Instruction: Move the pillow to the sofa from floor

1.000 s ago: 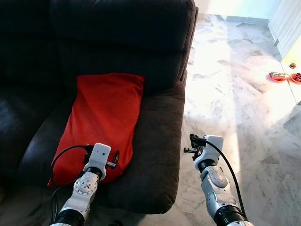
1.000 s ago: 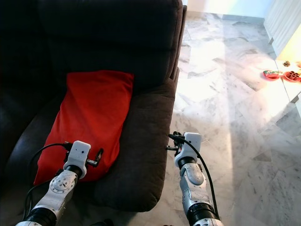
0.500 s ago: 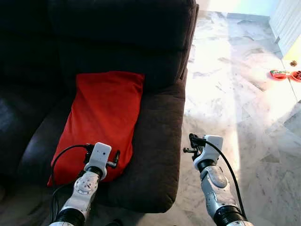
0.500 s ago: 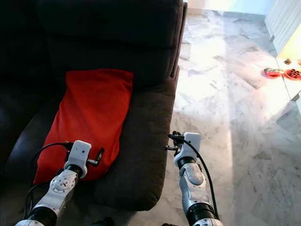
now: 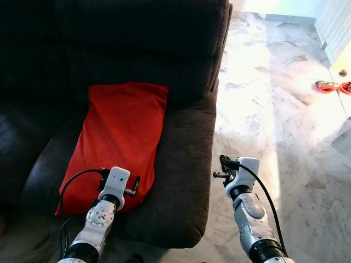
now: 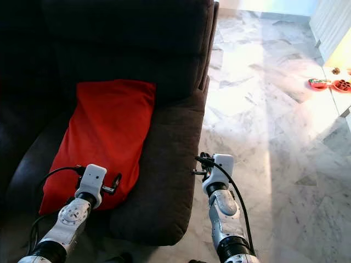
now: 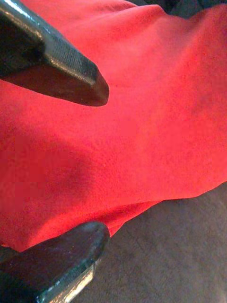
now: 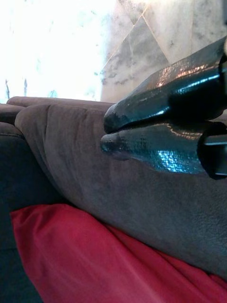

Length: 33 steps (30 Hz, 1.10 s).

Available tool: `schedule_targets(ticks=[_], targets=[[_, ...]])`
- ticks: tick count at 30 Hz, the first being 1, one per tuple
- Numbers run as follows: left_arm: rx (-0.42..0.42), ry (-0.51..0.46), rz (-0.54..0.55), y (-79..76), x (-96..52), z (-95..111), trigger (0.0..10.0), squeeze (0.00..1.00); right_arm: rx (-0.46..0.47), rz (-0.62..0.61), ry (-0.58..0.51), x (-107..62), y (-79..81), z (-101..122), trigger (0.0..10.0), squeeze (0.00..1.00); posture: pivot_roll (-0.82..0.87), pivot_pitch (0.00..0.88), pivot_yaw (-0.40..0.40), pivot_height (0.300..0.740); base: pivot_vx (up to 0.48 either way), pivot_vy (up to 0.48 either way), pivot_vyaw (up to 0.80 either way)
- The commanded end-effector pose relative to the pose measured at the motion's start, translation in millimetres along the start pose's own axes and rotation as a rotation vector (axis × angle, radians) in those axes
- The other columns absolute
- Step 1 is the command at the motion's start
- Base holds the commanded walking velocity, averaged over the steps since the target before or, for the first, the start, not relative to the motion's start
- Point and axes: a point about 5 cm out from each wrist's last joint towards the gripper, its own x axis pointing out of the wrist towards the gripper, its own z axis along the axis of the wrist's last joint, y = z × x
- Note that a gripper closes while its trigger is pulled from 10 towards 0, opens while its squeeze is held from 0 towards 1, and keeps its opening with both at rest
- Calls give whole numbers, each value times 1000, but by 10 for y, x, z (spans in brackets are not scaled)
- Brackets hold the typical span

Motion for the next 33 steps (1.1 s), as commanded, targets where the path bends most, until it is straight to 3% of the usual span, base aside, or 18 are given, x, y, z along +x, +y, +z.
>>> schedule_targets(ticks=[1,8,20,26,33], targets=[[-6,8,0,5,-16,-36,10000,0,4,0,3,-9,13,-15,10000,0,149,161,4,740,0,0,0],[-8,8,2,5,-18,-38,10000,0,4,10,-7,6,14,9,10000,0,149,157,4,713,0,0,0],[-6,8,0,4,-18,-36,10000,0,21,18,-12,-1,28,3,10000,0,150,155,5,713,0,0,0],[-7,9,1,3,-21,-40,10000,0,17,24,-19,-1,37,10,10000,0,150,160,4,684,0,0,0],[-8,11,3,4,-29,-51,10000,0,9,20,-25,-17,30,4,10000,0,150,166,4,684,0,0,0]])
